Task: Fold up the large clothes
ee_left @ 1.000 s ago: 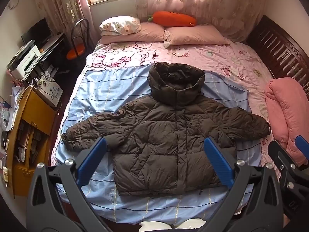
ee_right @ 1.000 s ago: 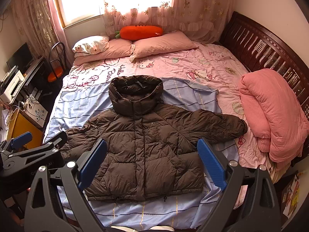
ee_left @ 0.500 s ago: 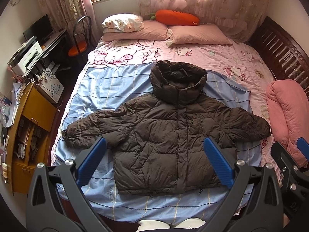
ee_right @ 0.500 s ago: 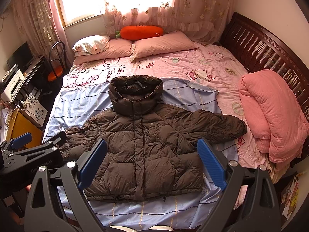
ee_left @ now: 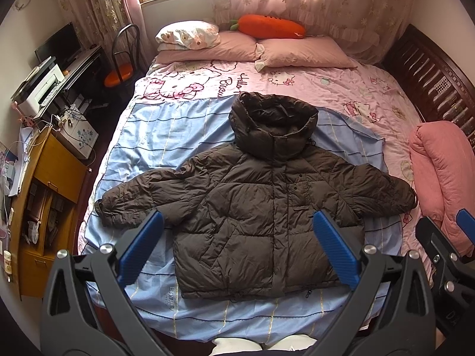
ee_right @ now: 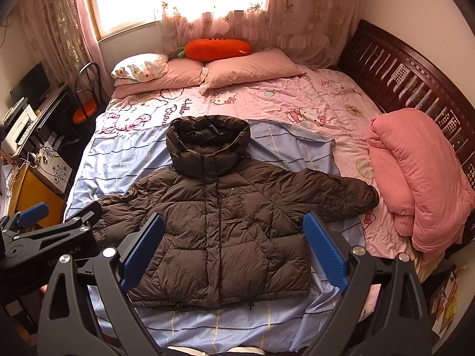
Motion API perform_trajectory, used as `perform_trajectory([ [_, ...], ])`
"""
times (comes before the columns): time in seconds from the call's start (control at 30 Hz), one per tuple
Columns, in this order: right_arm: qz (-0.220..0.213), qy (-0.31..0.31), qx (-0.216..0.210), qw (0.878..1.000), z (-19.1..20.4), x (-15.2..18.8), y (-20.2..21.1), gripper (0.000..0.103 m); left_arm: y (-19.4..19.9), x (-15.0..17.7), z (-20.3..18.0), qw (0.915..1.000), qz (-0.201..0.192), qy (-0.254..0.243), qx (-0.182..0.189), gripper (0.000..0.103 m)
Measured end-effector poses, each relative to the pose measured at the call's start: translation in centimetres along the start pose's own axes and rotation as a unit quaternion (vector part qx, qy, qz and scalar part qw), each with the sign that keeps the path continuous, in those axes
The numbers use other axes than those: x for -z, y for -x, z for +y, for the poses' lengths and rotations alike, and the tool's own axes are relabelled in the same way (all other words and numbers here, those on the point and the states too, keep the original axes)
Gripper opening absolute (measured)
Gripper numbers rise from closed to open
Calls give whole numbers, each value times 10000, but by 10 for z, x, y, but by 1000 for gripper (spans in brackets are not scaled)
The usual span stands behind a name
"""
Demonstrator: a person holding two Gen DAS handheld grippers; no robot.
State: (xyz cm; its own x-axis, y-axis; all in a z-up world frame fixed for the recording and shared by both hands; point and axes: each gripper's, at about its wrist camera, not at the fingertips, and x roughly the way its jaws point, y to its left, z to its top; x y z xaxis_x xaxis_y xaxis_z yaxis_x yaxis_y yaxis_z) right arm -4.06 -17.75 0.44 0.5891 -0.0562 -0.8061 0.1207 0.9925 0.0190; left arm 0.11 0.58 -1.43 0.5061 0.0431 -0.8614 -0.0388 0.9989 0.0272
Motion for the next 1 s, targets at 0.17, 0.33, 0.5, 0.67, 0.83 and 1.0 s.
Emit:
perform_trajectory([
  [0.17,2,8,1,10000,0,0,0,95,0,1,0,10000,2,1,-1,101],
  [0.33,6,14,14,10000,0,1,-1,95,-1,2,1,10000,5,6,-3,101],
  [0.5,11,12,15,10000,0,1,-2,95,-3,4,0,10000,33,2,5,101],
  [0.67,10,16,15,10000,0,1,-2,95,-4,7,1,10000,44,0,4,101],
  [0.83,13,18,23,10000,0,1,-2,95,-5,9,2,10000,55,4,0,101],
  [1.0,22,12,18,10000,0,1,-3,95,-5,7,1,10000,56,-4,1,101],
])
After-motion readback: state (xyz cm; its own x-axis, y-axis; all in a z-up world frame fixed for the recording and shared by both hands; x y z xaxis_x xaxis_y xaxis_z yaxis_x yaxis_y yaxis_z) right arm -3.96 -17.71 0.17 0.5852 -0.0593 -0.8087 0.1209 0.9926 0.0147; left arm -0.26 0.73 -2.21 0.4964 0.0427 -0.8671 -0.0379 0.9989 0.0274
